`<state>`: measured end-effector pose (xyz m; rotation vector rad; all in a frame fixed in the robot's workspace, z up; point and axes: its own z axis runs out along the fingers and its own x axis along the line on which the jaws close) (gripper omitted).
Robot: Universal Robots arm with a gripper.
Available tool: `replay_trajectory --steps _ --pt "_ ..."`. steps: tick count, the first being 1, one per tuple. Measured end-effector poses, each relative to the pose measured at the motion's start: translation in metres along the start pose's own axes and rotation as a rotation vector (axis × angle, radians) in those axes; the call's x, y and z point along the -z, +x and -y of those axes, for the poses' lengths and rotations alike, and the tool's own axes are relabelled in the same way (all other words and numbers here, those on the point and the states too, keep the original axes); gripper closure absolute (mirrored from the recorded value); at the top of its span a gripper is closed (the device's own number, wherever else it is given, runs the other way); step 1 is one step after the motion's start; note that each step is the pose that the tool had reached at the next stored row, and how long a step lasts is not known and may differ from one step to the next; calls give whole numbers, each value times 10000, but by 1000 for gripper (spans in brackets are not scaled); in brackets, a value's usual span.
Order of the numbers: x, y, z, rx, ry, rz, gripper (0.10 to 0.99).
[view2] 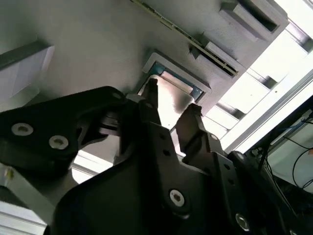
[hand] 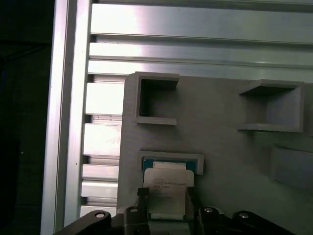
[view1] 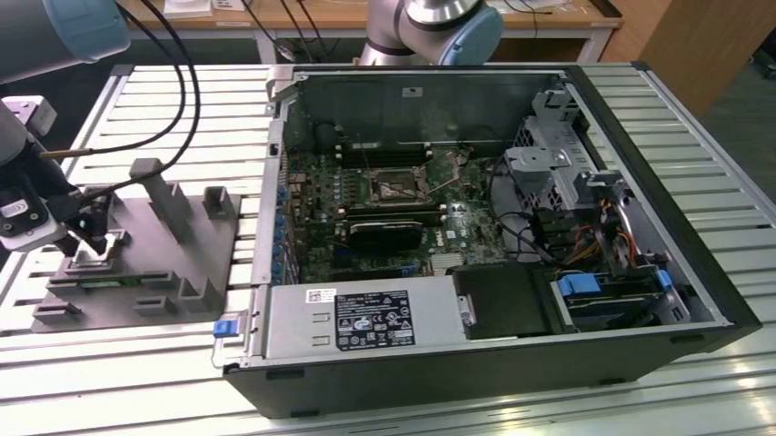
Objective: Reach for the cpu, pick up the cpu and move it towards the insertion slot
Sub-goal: 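Pick up the cpu and move it towards the insertion slot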
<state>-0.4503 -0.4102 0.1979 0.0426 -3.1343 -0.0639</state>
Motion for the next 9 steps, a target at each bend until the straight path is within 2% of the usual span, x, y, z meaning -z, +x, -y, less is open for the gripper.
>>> replay_trajectory --steps 1,3,5,6,9 --pt "0 0 0 0 0 0 675" --pt "0 0 0 0 0 0 561" --pt "-1 0 0 0 0 0 561" --pt "-3 0 0 0 0 0 494" --pt "-41 0 1 0 -40 4 494"
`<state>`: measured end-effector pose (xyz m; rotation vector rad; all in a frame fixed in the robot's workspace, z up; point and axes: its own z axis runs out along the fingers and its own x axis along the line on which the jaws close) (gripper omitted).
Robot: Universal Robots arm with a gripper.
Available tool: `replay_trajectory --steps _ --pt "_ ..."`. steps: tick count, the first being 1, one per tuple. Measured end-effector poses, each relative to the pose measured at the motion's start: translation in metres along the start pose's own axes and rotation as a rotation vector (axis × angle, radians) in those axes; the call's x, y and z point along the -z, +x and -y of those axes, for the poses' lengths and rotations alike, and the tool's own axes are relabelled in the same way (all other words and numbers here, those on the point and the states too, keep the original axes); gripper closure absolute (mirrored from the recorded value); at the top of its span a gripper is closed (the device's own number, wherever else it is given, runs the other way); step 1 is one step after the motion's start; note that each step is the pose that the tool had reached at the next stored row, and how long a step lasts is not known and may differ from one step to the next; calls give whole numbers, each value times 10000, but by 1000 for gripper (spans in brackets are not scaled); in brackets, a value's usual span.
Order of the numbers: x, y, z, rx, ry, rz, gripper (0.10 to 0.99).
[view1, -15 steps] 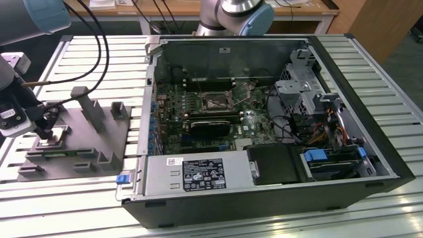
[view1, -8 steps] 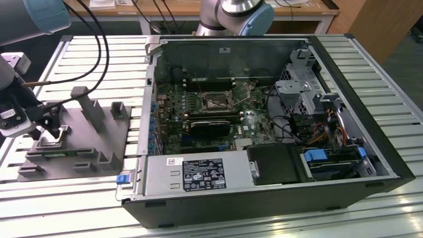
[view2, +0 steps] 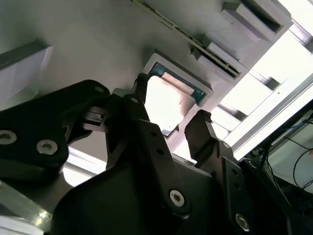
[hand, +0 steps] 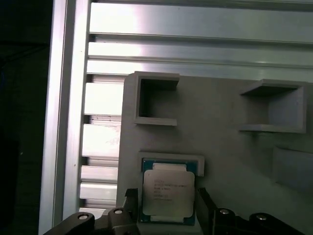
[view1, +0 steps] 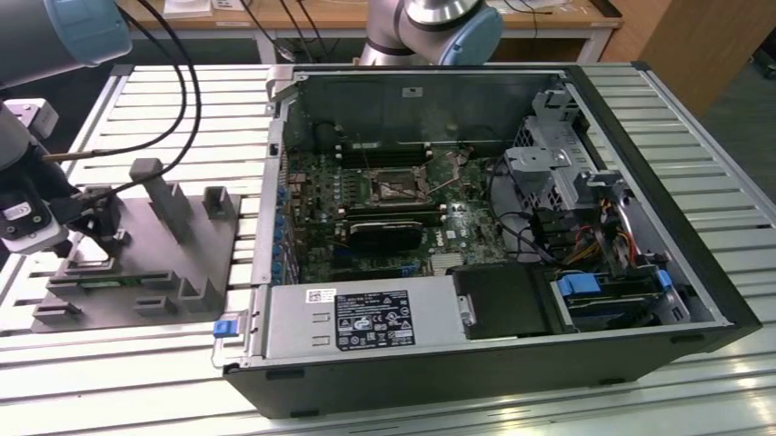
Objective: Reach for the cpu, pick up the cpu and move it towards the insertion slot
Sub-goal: 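Pick up the cpu and move it towards the insertion slot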
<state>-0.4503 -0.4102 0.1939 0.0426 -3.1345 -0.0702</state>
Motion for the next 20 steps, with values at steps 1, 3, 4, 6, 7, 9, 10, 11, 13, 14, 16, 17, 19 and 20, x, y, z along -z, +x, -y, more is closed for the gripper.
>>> replay_trajectory --steps 1,3,4,6,7,9,10,11,13,14,16,17,19,20 --pt "-12 0 1 1 -19 0 494" --pt "-29 0 0 1 -58 1 494" --pt "-38 -1 0 1 -70 4 494" --pt "-47 -1 0 0 -71 2 494" --pt "-52 -1 0 1 -71 2 494" --pt "-69 -2 0 1 -72 3 494" --pt "-81 -2 1 1 -72 3 494" --pt "-90 -2 1 0 -71 1 494" --pt "-105 -2 2 0 -74 2 494" --pt "-110 -2 3 1 -74 2 494" --pt "-110 -3 3 1 -75 1 494" --pt "-110 -2 2 0 -76 1 494" --pt "-110 -3 3 1 -79 2 494" --pt "-111 -3 3 1 -80 2 494"
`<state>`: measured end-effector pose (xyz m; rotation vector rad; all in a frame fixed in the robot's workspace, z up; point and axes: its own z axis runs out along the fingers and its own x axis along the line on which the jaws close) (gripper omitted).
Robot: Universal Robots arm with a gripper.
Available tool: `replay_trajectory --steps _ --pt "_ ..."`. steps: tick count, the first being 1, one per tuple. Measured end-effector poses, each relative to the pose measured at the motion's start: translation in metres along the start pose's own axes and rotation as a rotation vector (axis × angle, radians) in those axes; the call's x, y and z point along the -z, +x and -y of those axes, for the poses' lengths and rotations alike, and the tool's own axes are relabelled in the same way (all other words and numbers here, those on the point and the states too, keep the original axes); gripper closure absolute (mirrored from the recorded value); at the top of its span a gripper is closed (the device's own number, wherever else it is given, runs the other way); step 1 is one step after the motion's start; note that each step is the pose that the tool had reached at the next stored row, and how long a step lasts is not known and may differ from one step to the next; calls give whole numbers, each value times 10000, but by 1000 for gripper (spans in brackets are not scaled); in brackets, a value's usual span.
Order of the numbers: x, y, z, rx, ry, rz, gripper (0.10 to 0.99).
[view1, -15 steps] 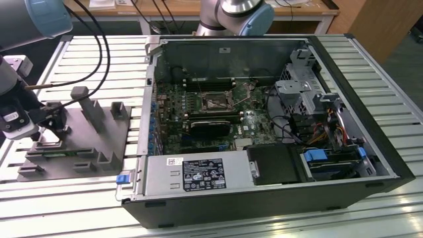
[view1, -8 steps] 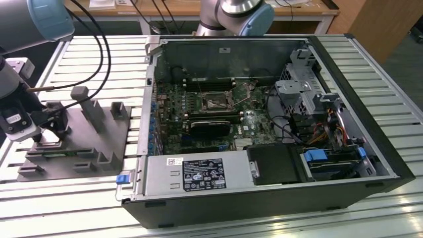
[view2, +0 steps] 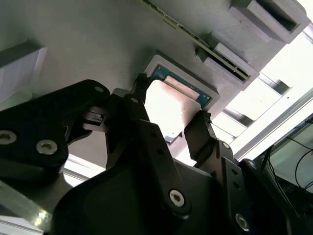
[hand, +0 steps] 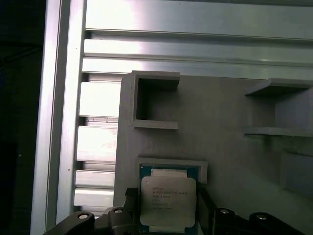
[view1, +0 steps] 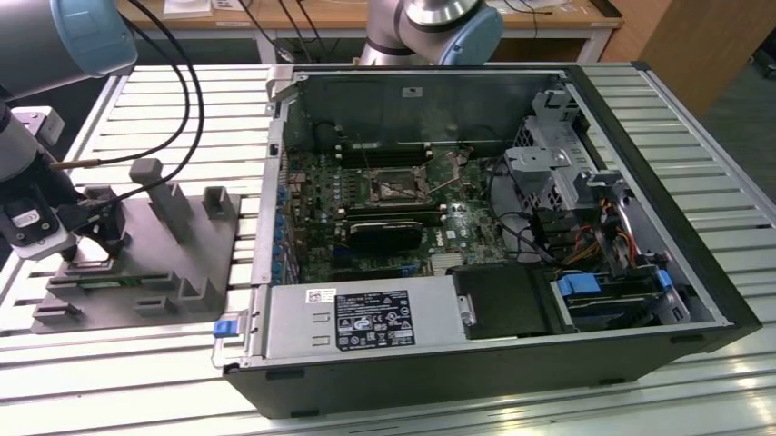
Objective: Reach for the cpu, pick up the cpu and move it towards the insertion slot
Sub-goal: 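Pick up the cpu and move it towards the insertion slot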
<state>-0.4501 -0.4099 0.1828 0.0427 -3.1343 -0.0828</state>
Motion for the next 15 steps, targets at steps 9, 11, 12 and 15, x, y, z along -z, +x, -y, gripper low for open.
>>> replay_trajectory --steps 9,11,12,15 --pt "11 1 0 0 -9 2 545" --pt "48 1 -3 -1 -7 0 545" --pt "68 1 -4 0 -8 1 545" --pt "129 1 -7 -1 -7 1 545"
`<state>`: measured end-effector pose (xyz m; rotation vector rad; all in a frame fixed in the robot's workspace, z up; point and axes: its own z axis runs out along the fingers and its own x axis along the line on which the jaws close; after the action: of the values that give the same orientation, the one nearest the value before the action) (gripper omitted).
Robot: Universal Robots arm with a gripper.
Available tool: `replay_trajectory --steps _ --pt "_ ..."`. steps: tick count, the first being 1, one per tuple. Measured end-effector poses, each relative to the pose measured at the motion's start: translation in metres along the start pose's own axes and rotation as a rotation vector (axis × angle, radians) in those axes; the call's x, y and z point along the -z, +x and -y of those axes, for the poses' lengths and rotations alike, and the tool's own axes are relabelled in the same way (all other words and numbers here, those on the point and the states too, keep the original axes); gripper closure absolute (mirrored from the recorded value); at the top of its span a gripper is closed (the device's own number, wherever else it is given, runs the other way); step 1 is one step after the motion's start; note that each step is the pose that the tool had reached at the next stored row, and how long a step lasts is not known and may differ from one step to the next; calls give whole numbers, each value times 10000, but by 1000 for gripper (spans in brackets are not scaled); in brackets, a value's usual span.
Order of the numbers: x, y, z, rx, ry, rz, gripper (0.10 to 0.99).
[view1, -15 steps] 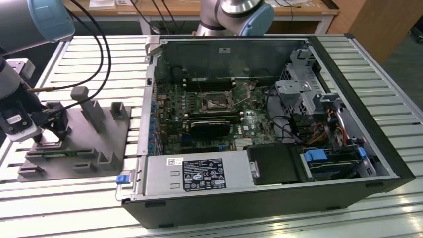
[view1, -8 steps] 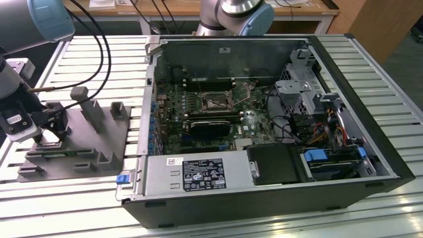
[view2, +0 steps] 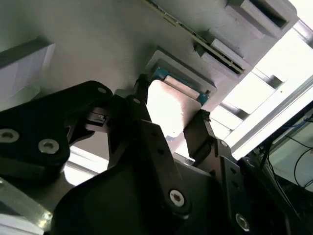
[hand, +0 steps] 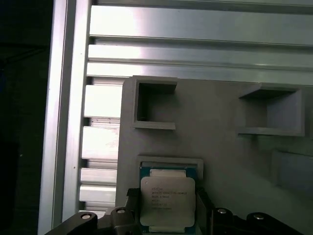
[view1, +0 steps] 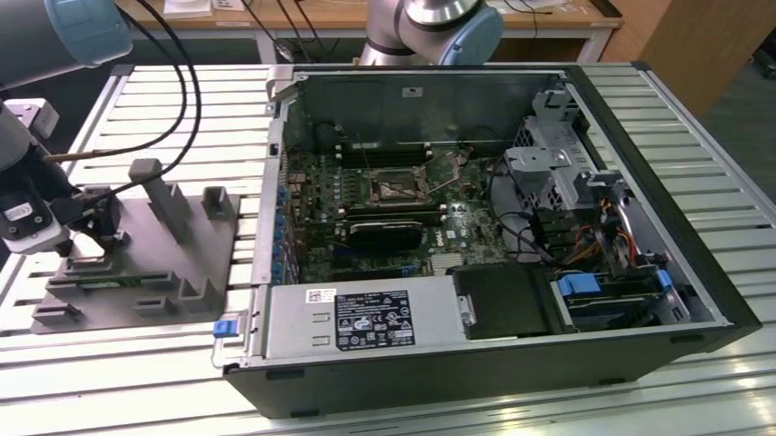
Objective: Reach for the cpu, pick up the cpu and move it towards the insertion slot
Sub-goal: 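Pick up the cpu and move it towards the insertion slot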
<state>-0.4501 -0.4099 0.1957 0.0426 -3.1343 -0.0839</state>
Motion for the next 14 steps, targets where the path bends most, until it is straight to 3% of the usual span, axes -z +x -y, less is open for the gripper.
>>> replay_trajectory --steps 14 --pt "270 1 -14 0 0 0 545"
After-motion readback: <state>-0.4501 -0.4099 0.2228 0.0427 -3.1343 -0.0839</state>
